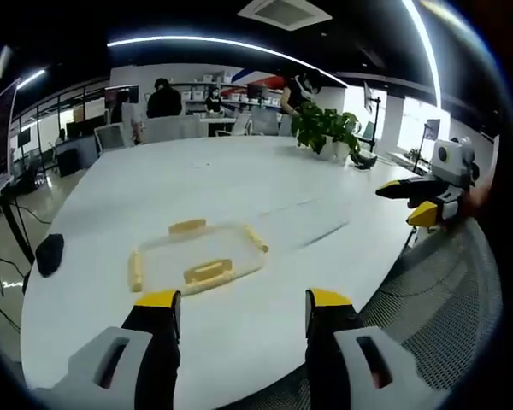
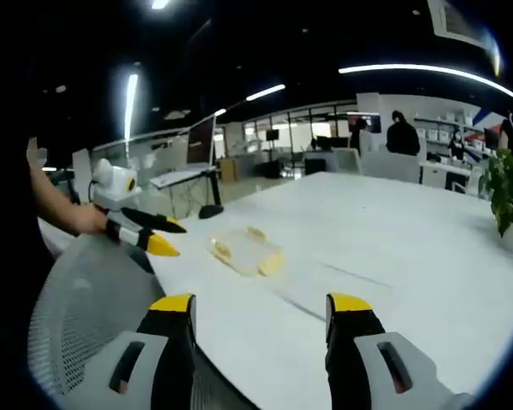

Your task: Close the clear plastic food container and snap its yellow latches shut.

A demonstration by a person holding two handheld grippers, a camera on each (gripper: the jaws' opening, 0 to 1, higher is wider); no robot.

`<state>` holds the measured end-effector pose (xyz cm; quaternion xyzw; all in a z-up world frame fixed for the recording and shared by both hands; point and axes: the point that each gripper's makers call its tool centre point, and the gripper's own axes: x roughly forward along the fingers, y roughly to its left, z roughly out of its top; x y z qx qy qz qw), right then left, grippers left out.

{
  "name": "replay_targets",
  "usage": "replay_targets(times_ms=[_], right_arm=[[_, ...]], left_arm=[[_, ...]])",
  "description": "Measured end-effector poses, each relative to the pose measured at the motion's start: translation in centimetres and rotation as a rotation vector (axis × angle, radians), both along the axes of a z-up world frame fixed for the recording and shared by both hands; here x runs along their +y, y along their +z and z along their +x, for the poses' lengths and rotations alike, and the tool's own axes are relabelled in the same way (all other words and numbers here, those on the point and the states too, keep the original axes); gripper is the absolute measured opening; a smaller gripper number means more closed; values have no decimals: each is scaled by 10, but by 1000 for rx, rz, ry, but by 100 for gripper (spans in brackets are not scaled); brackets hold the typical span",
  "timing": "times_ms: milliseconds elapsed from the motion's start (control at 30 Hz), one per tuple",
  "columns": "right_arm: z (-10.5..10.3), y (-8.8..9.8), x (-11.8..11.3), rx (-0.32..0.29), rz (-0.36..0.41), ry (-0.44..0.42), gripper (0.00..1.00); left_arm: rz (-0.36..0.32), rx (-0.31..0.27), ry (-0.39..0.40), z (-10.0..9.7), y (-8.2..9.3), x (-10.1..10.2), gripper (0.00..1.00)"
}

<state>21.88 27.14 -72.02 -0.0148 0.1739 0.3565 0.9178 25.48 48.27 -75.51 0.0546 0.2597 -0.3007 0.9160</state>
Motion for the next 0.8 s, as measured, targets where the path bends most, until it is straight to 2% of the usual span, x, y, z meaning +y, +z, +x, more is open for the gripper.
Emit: replay_targets(times_ms=[367, 800], right_arm=[[-2, -3, 3, 12, -11, 18, 60], [1, -2, -1, 7, -14, -4, 60]], left_arm=[[-5, 0, 4, 0, 0, 1, 56], [-17, 15, 5, 0, 0, 0, 55]])
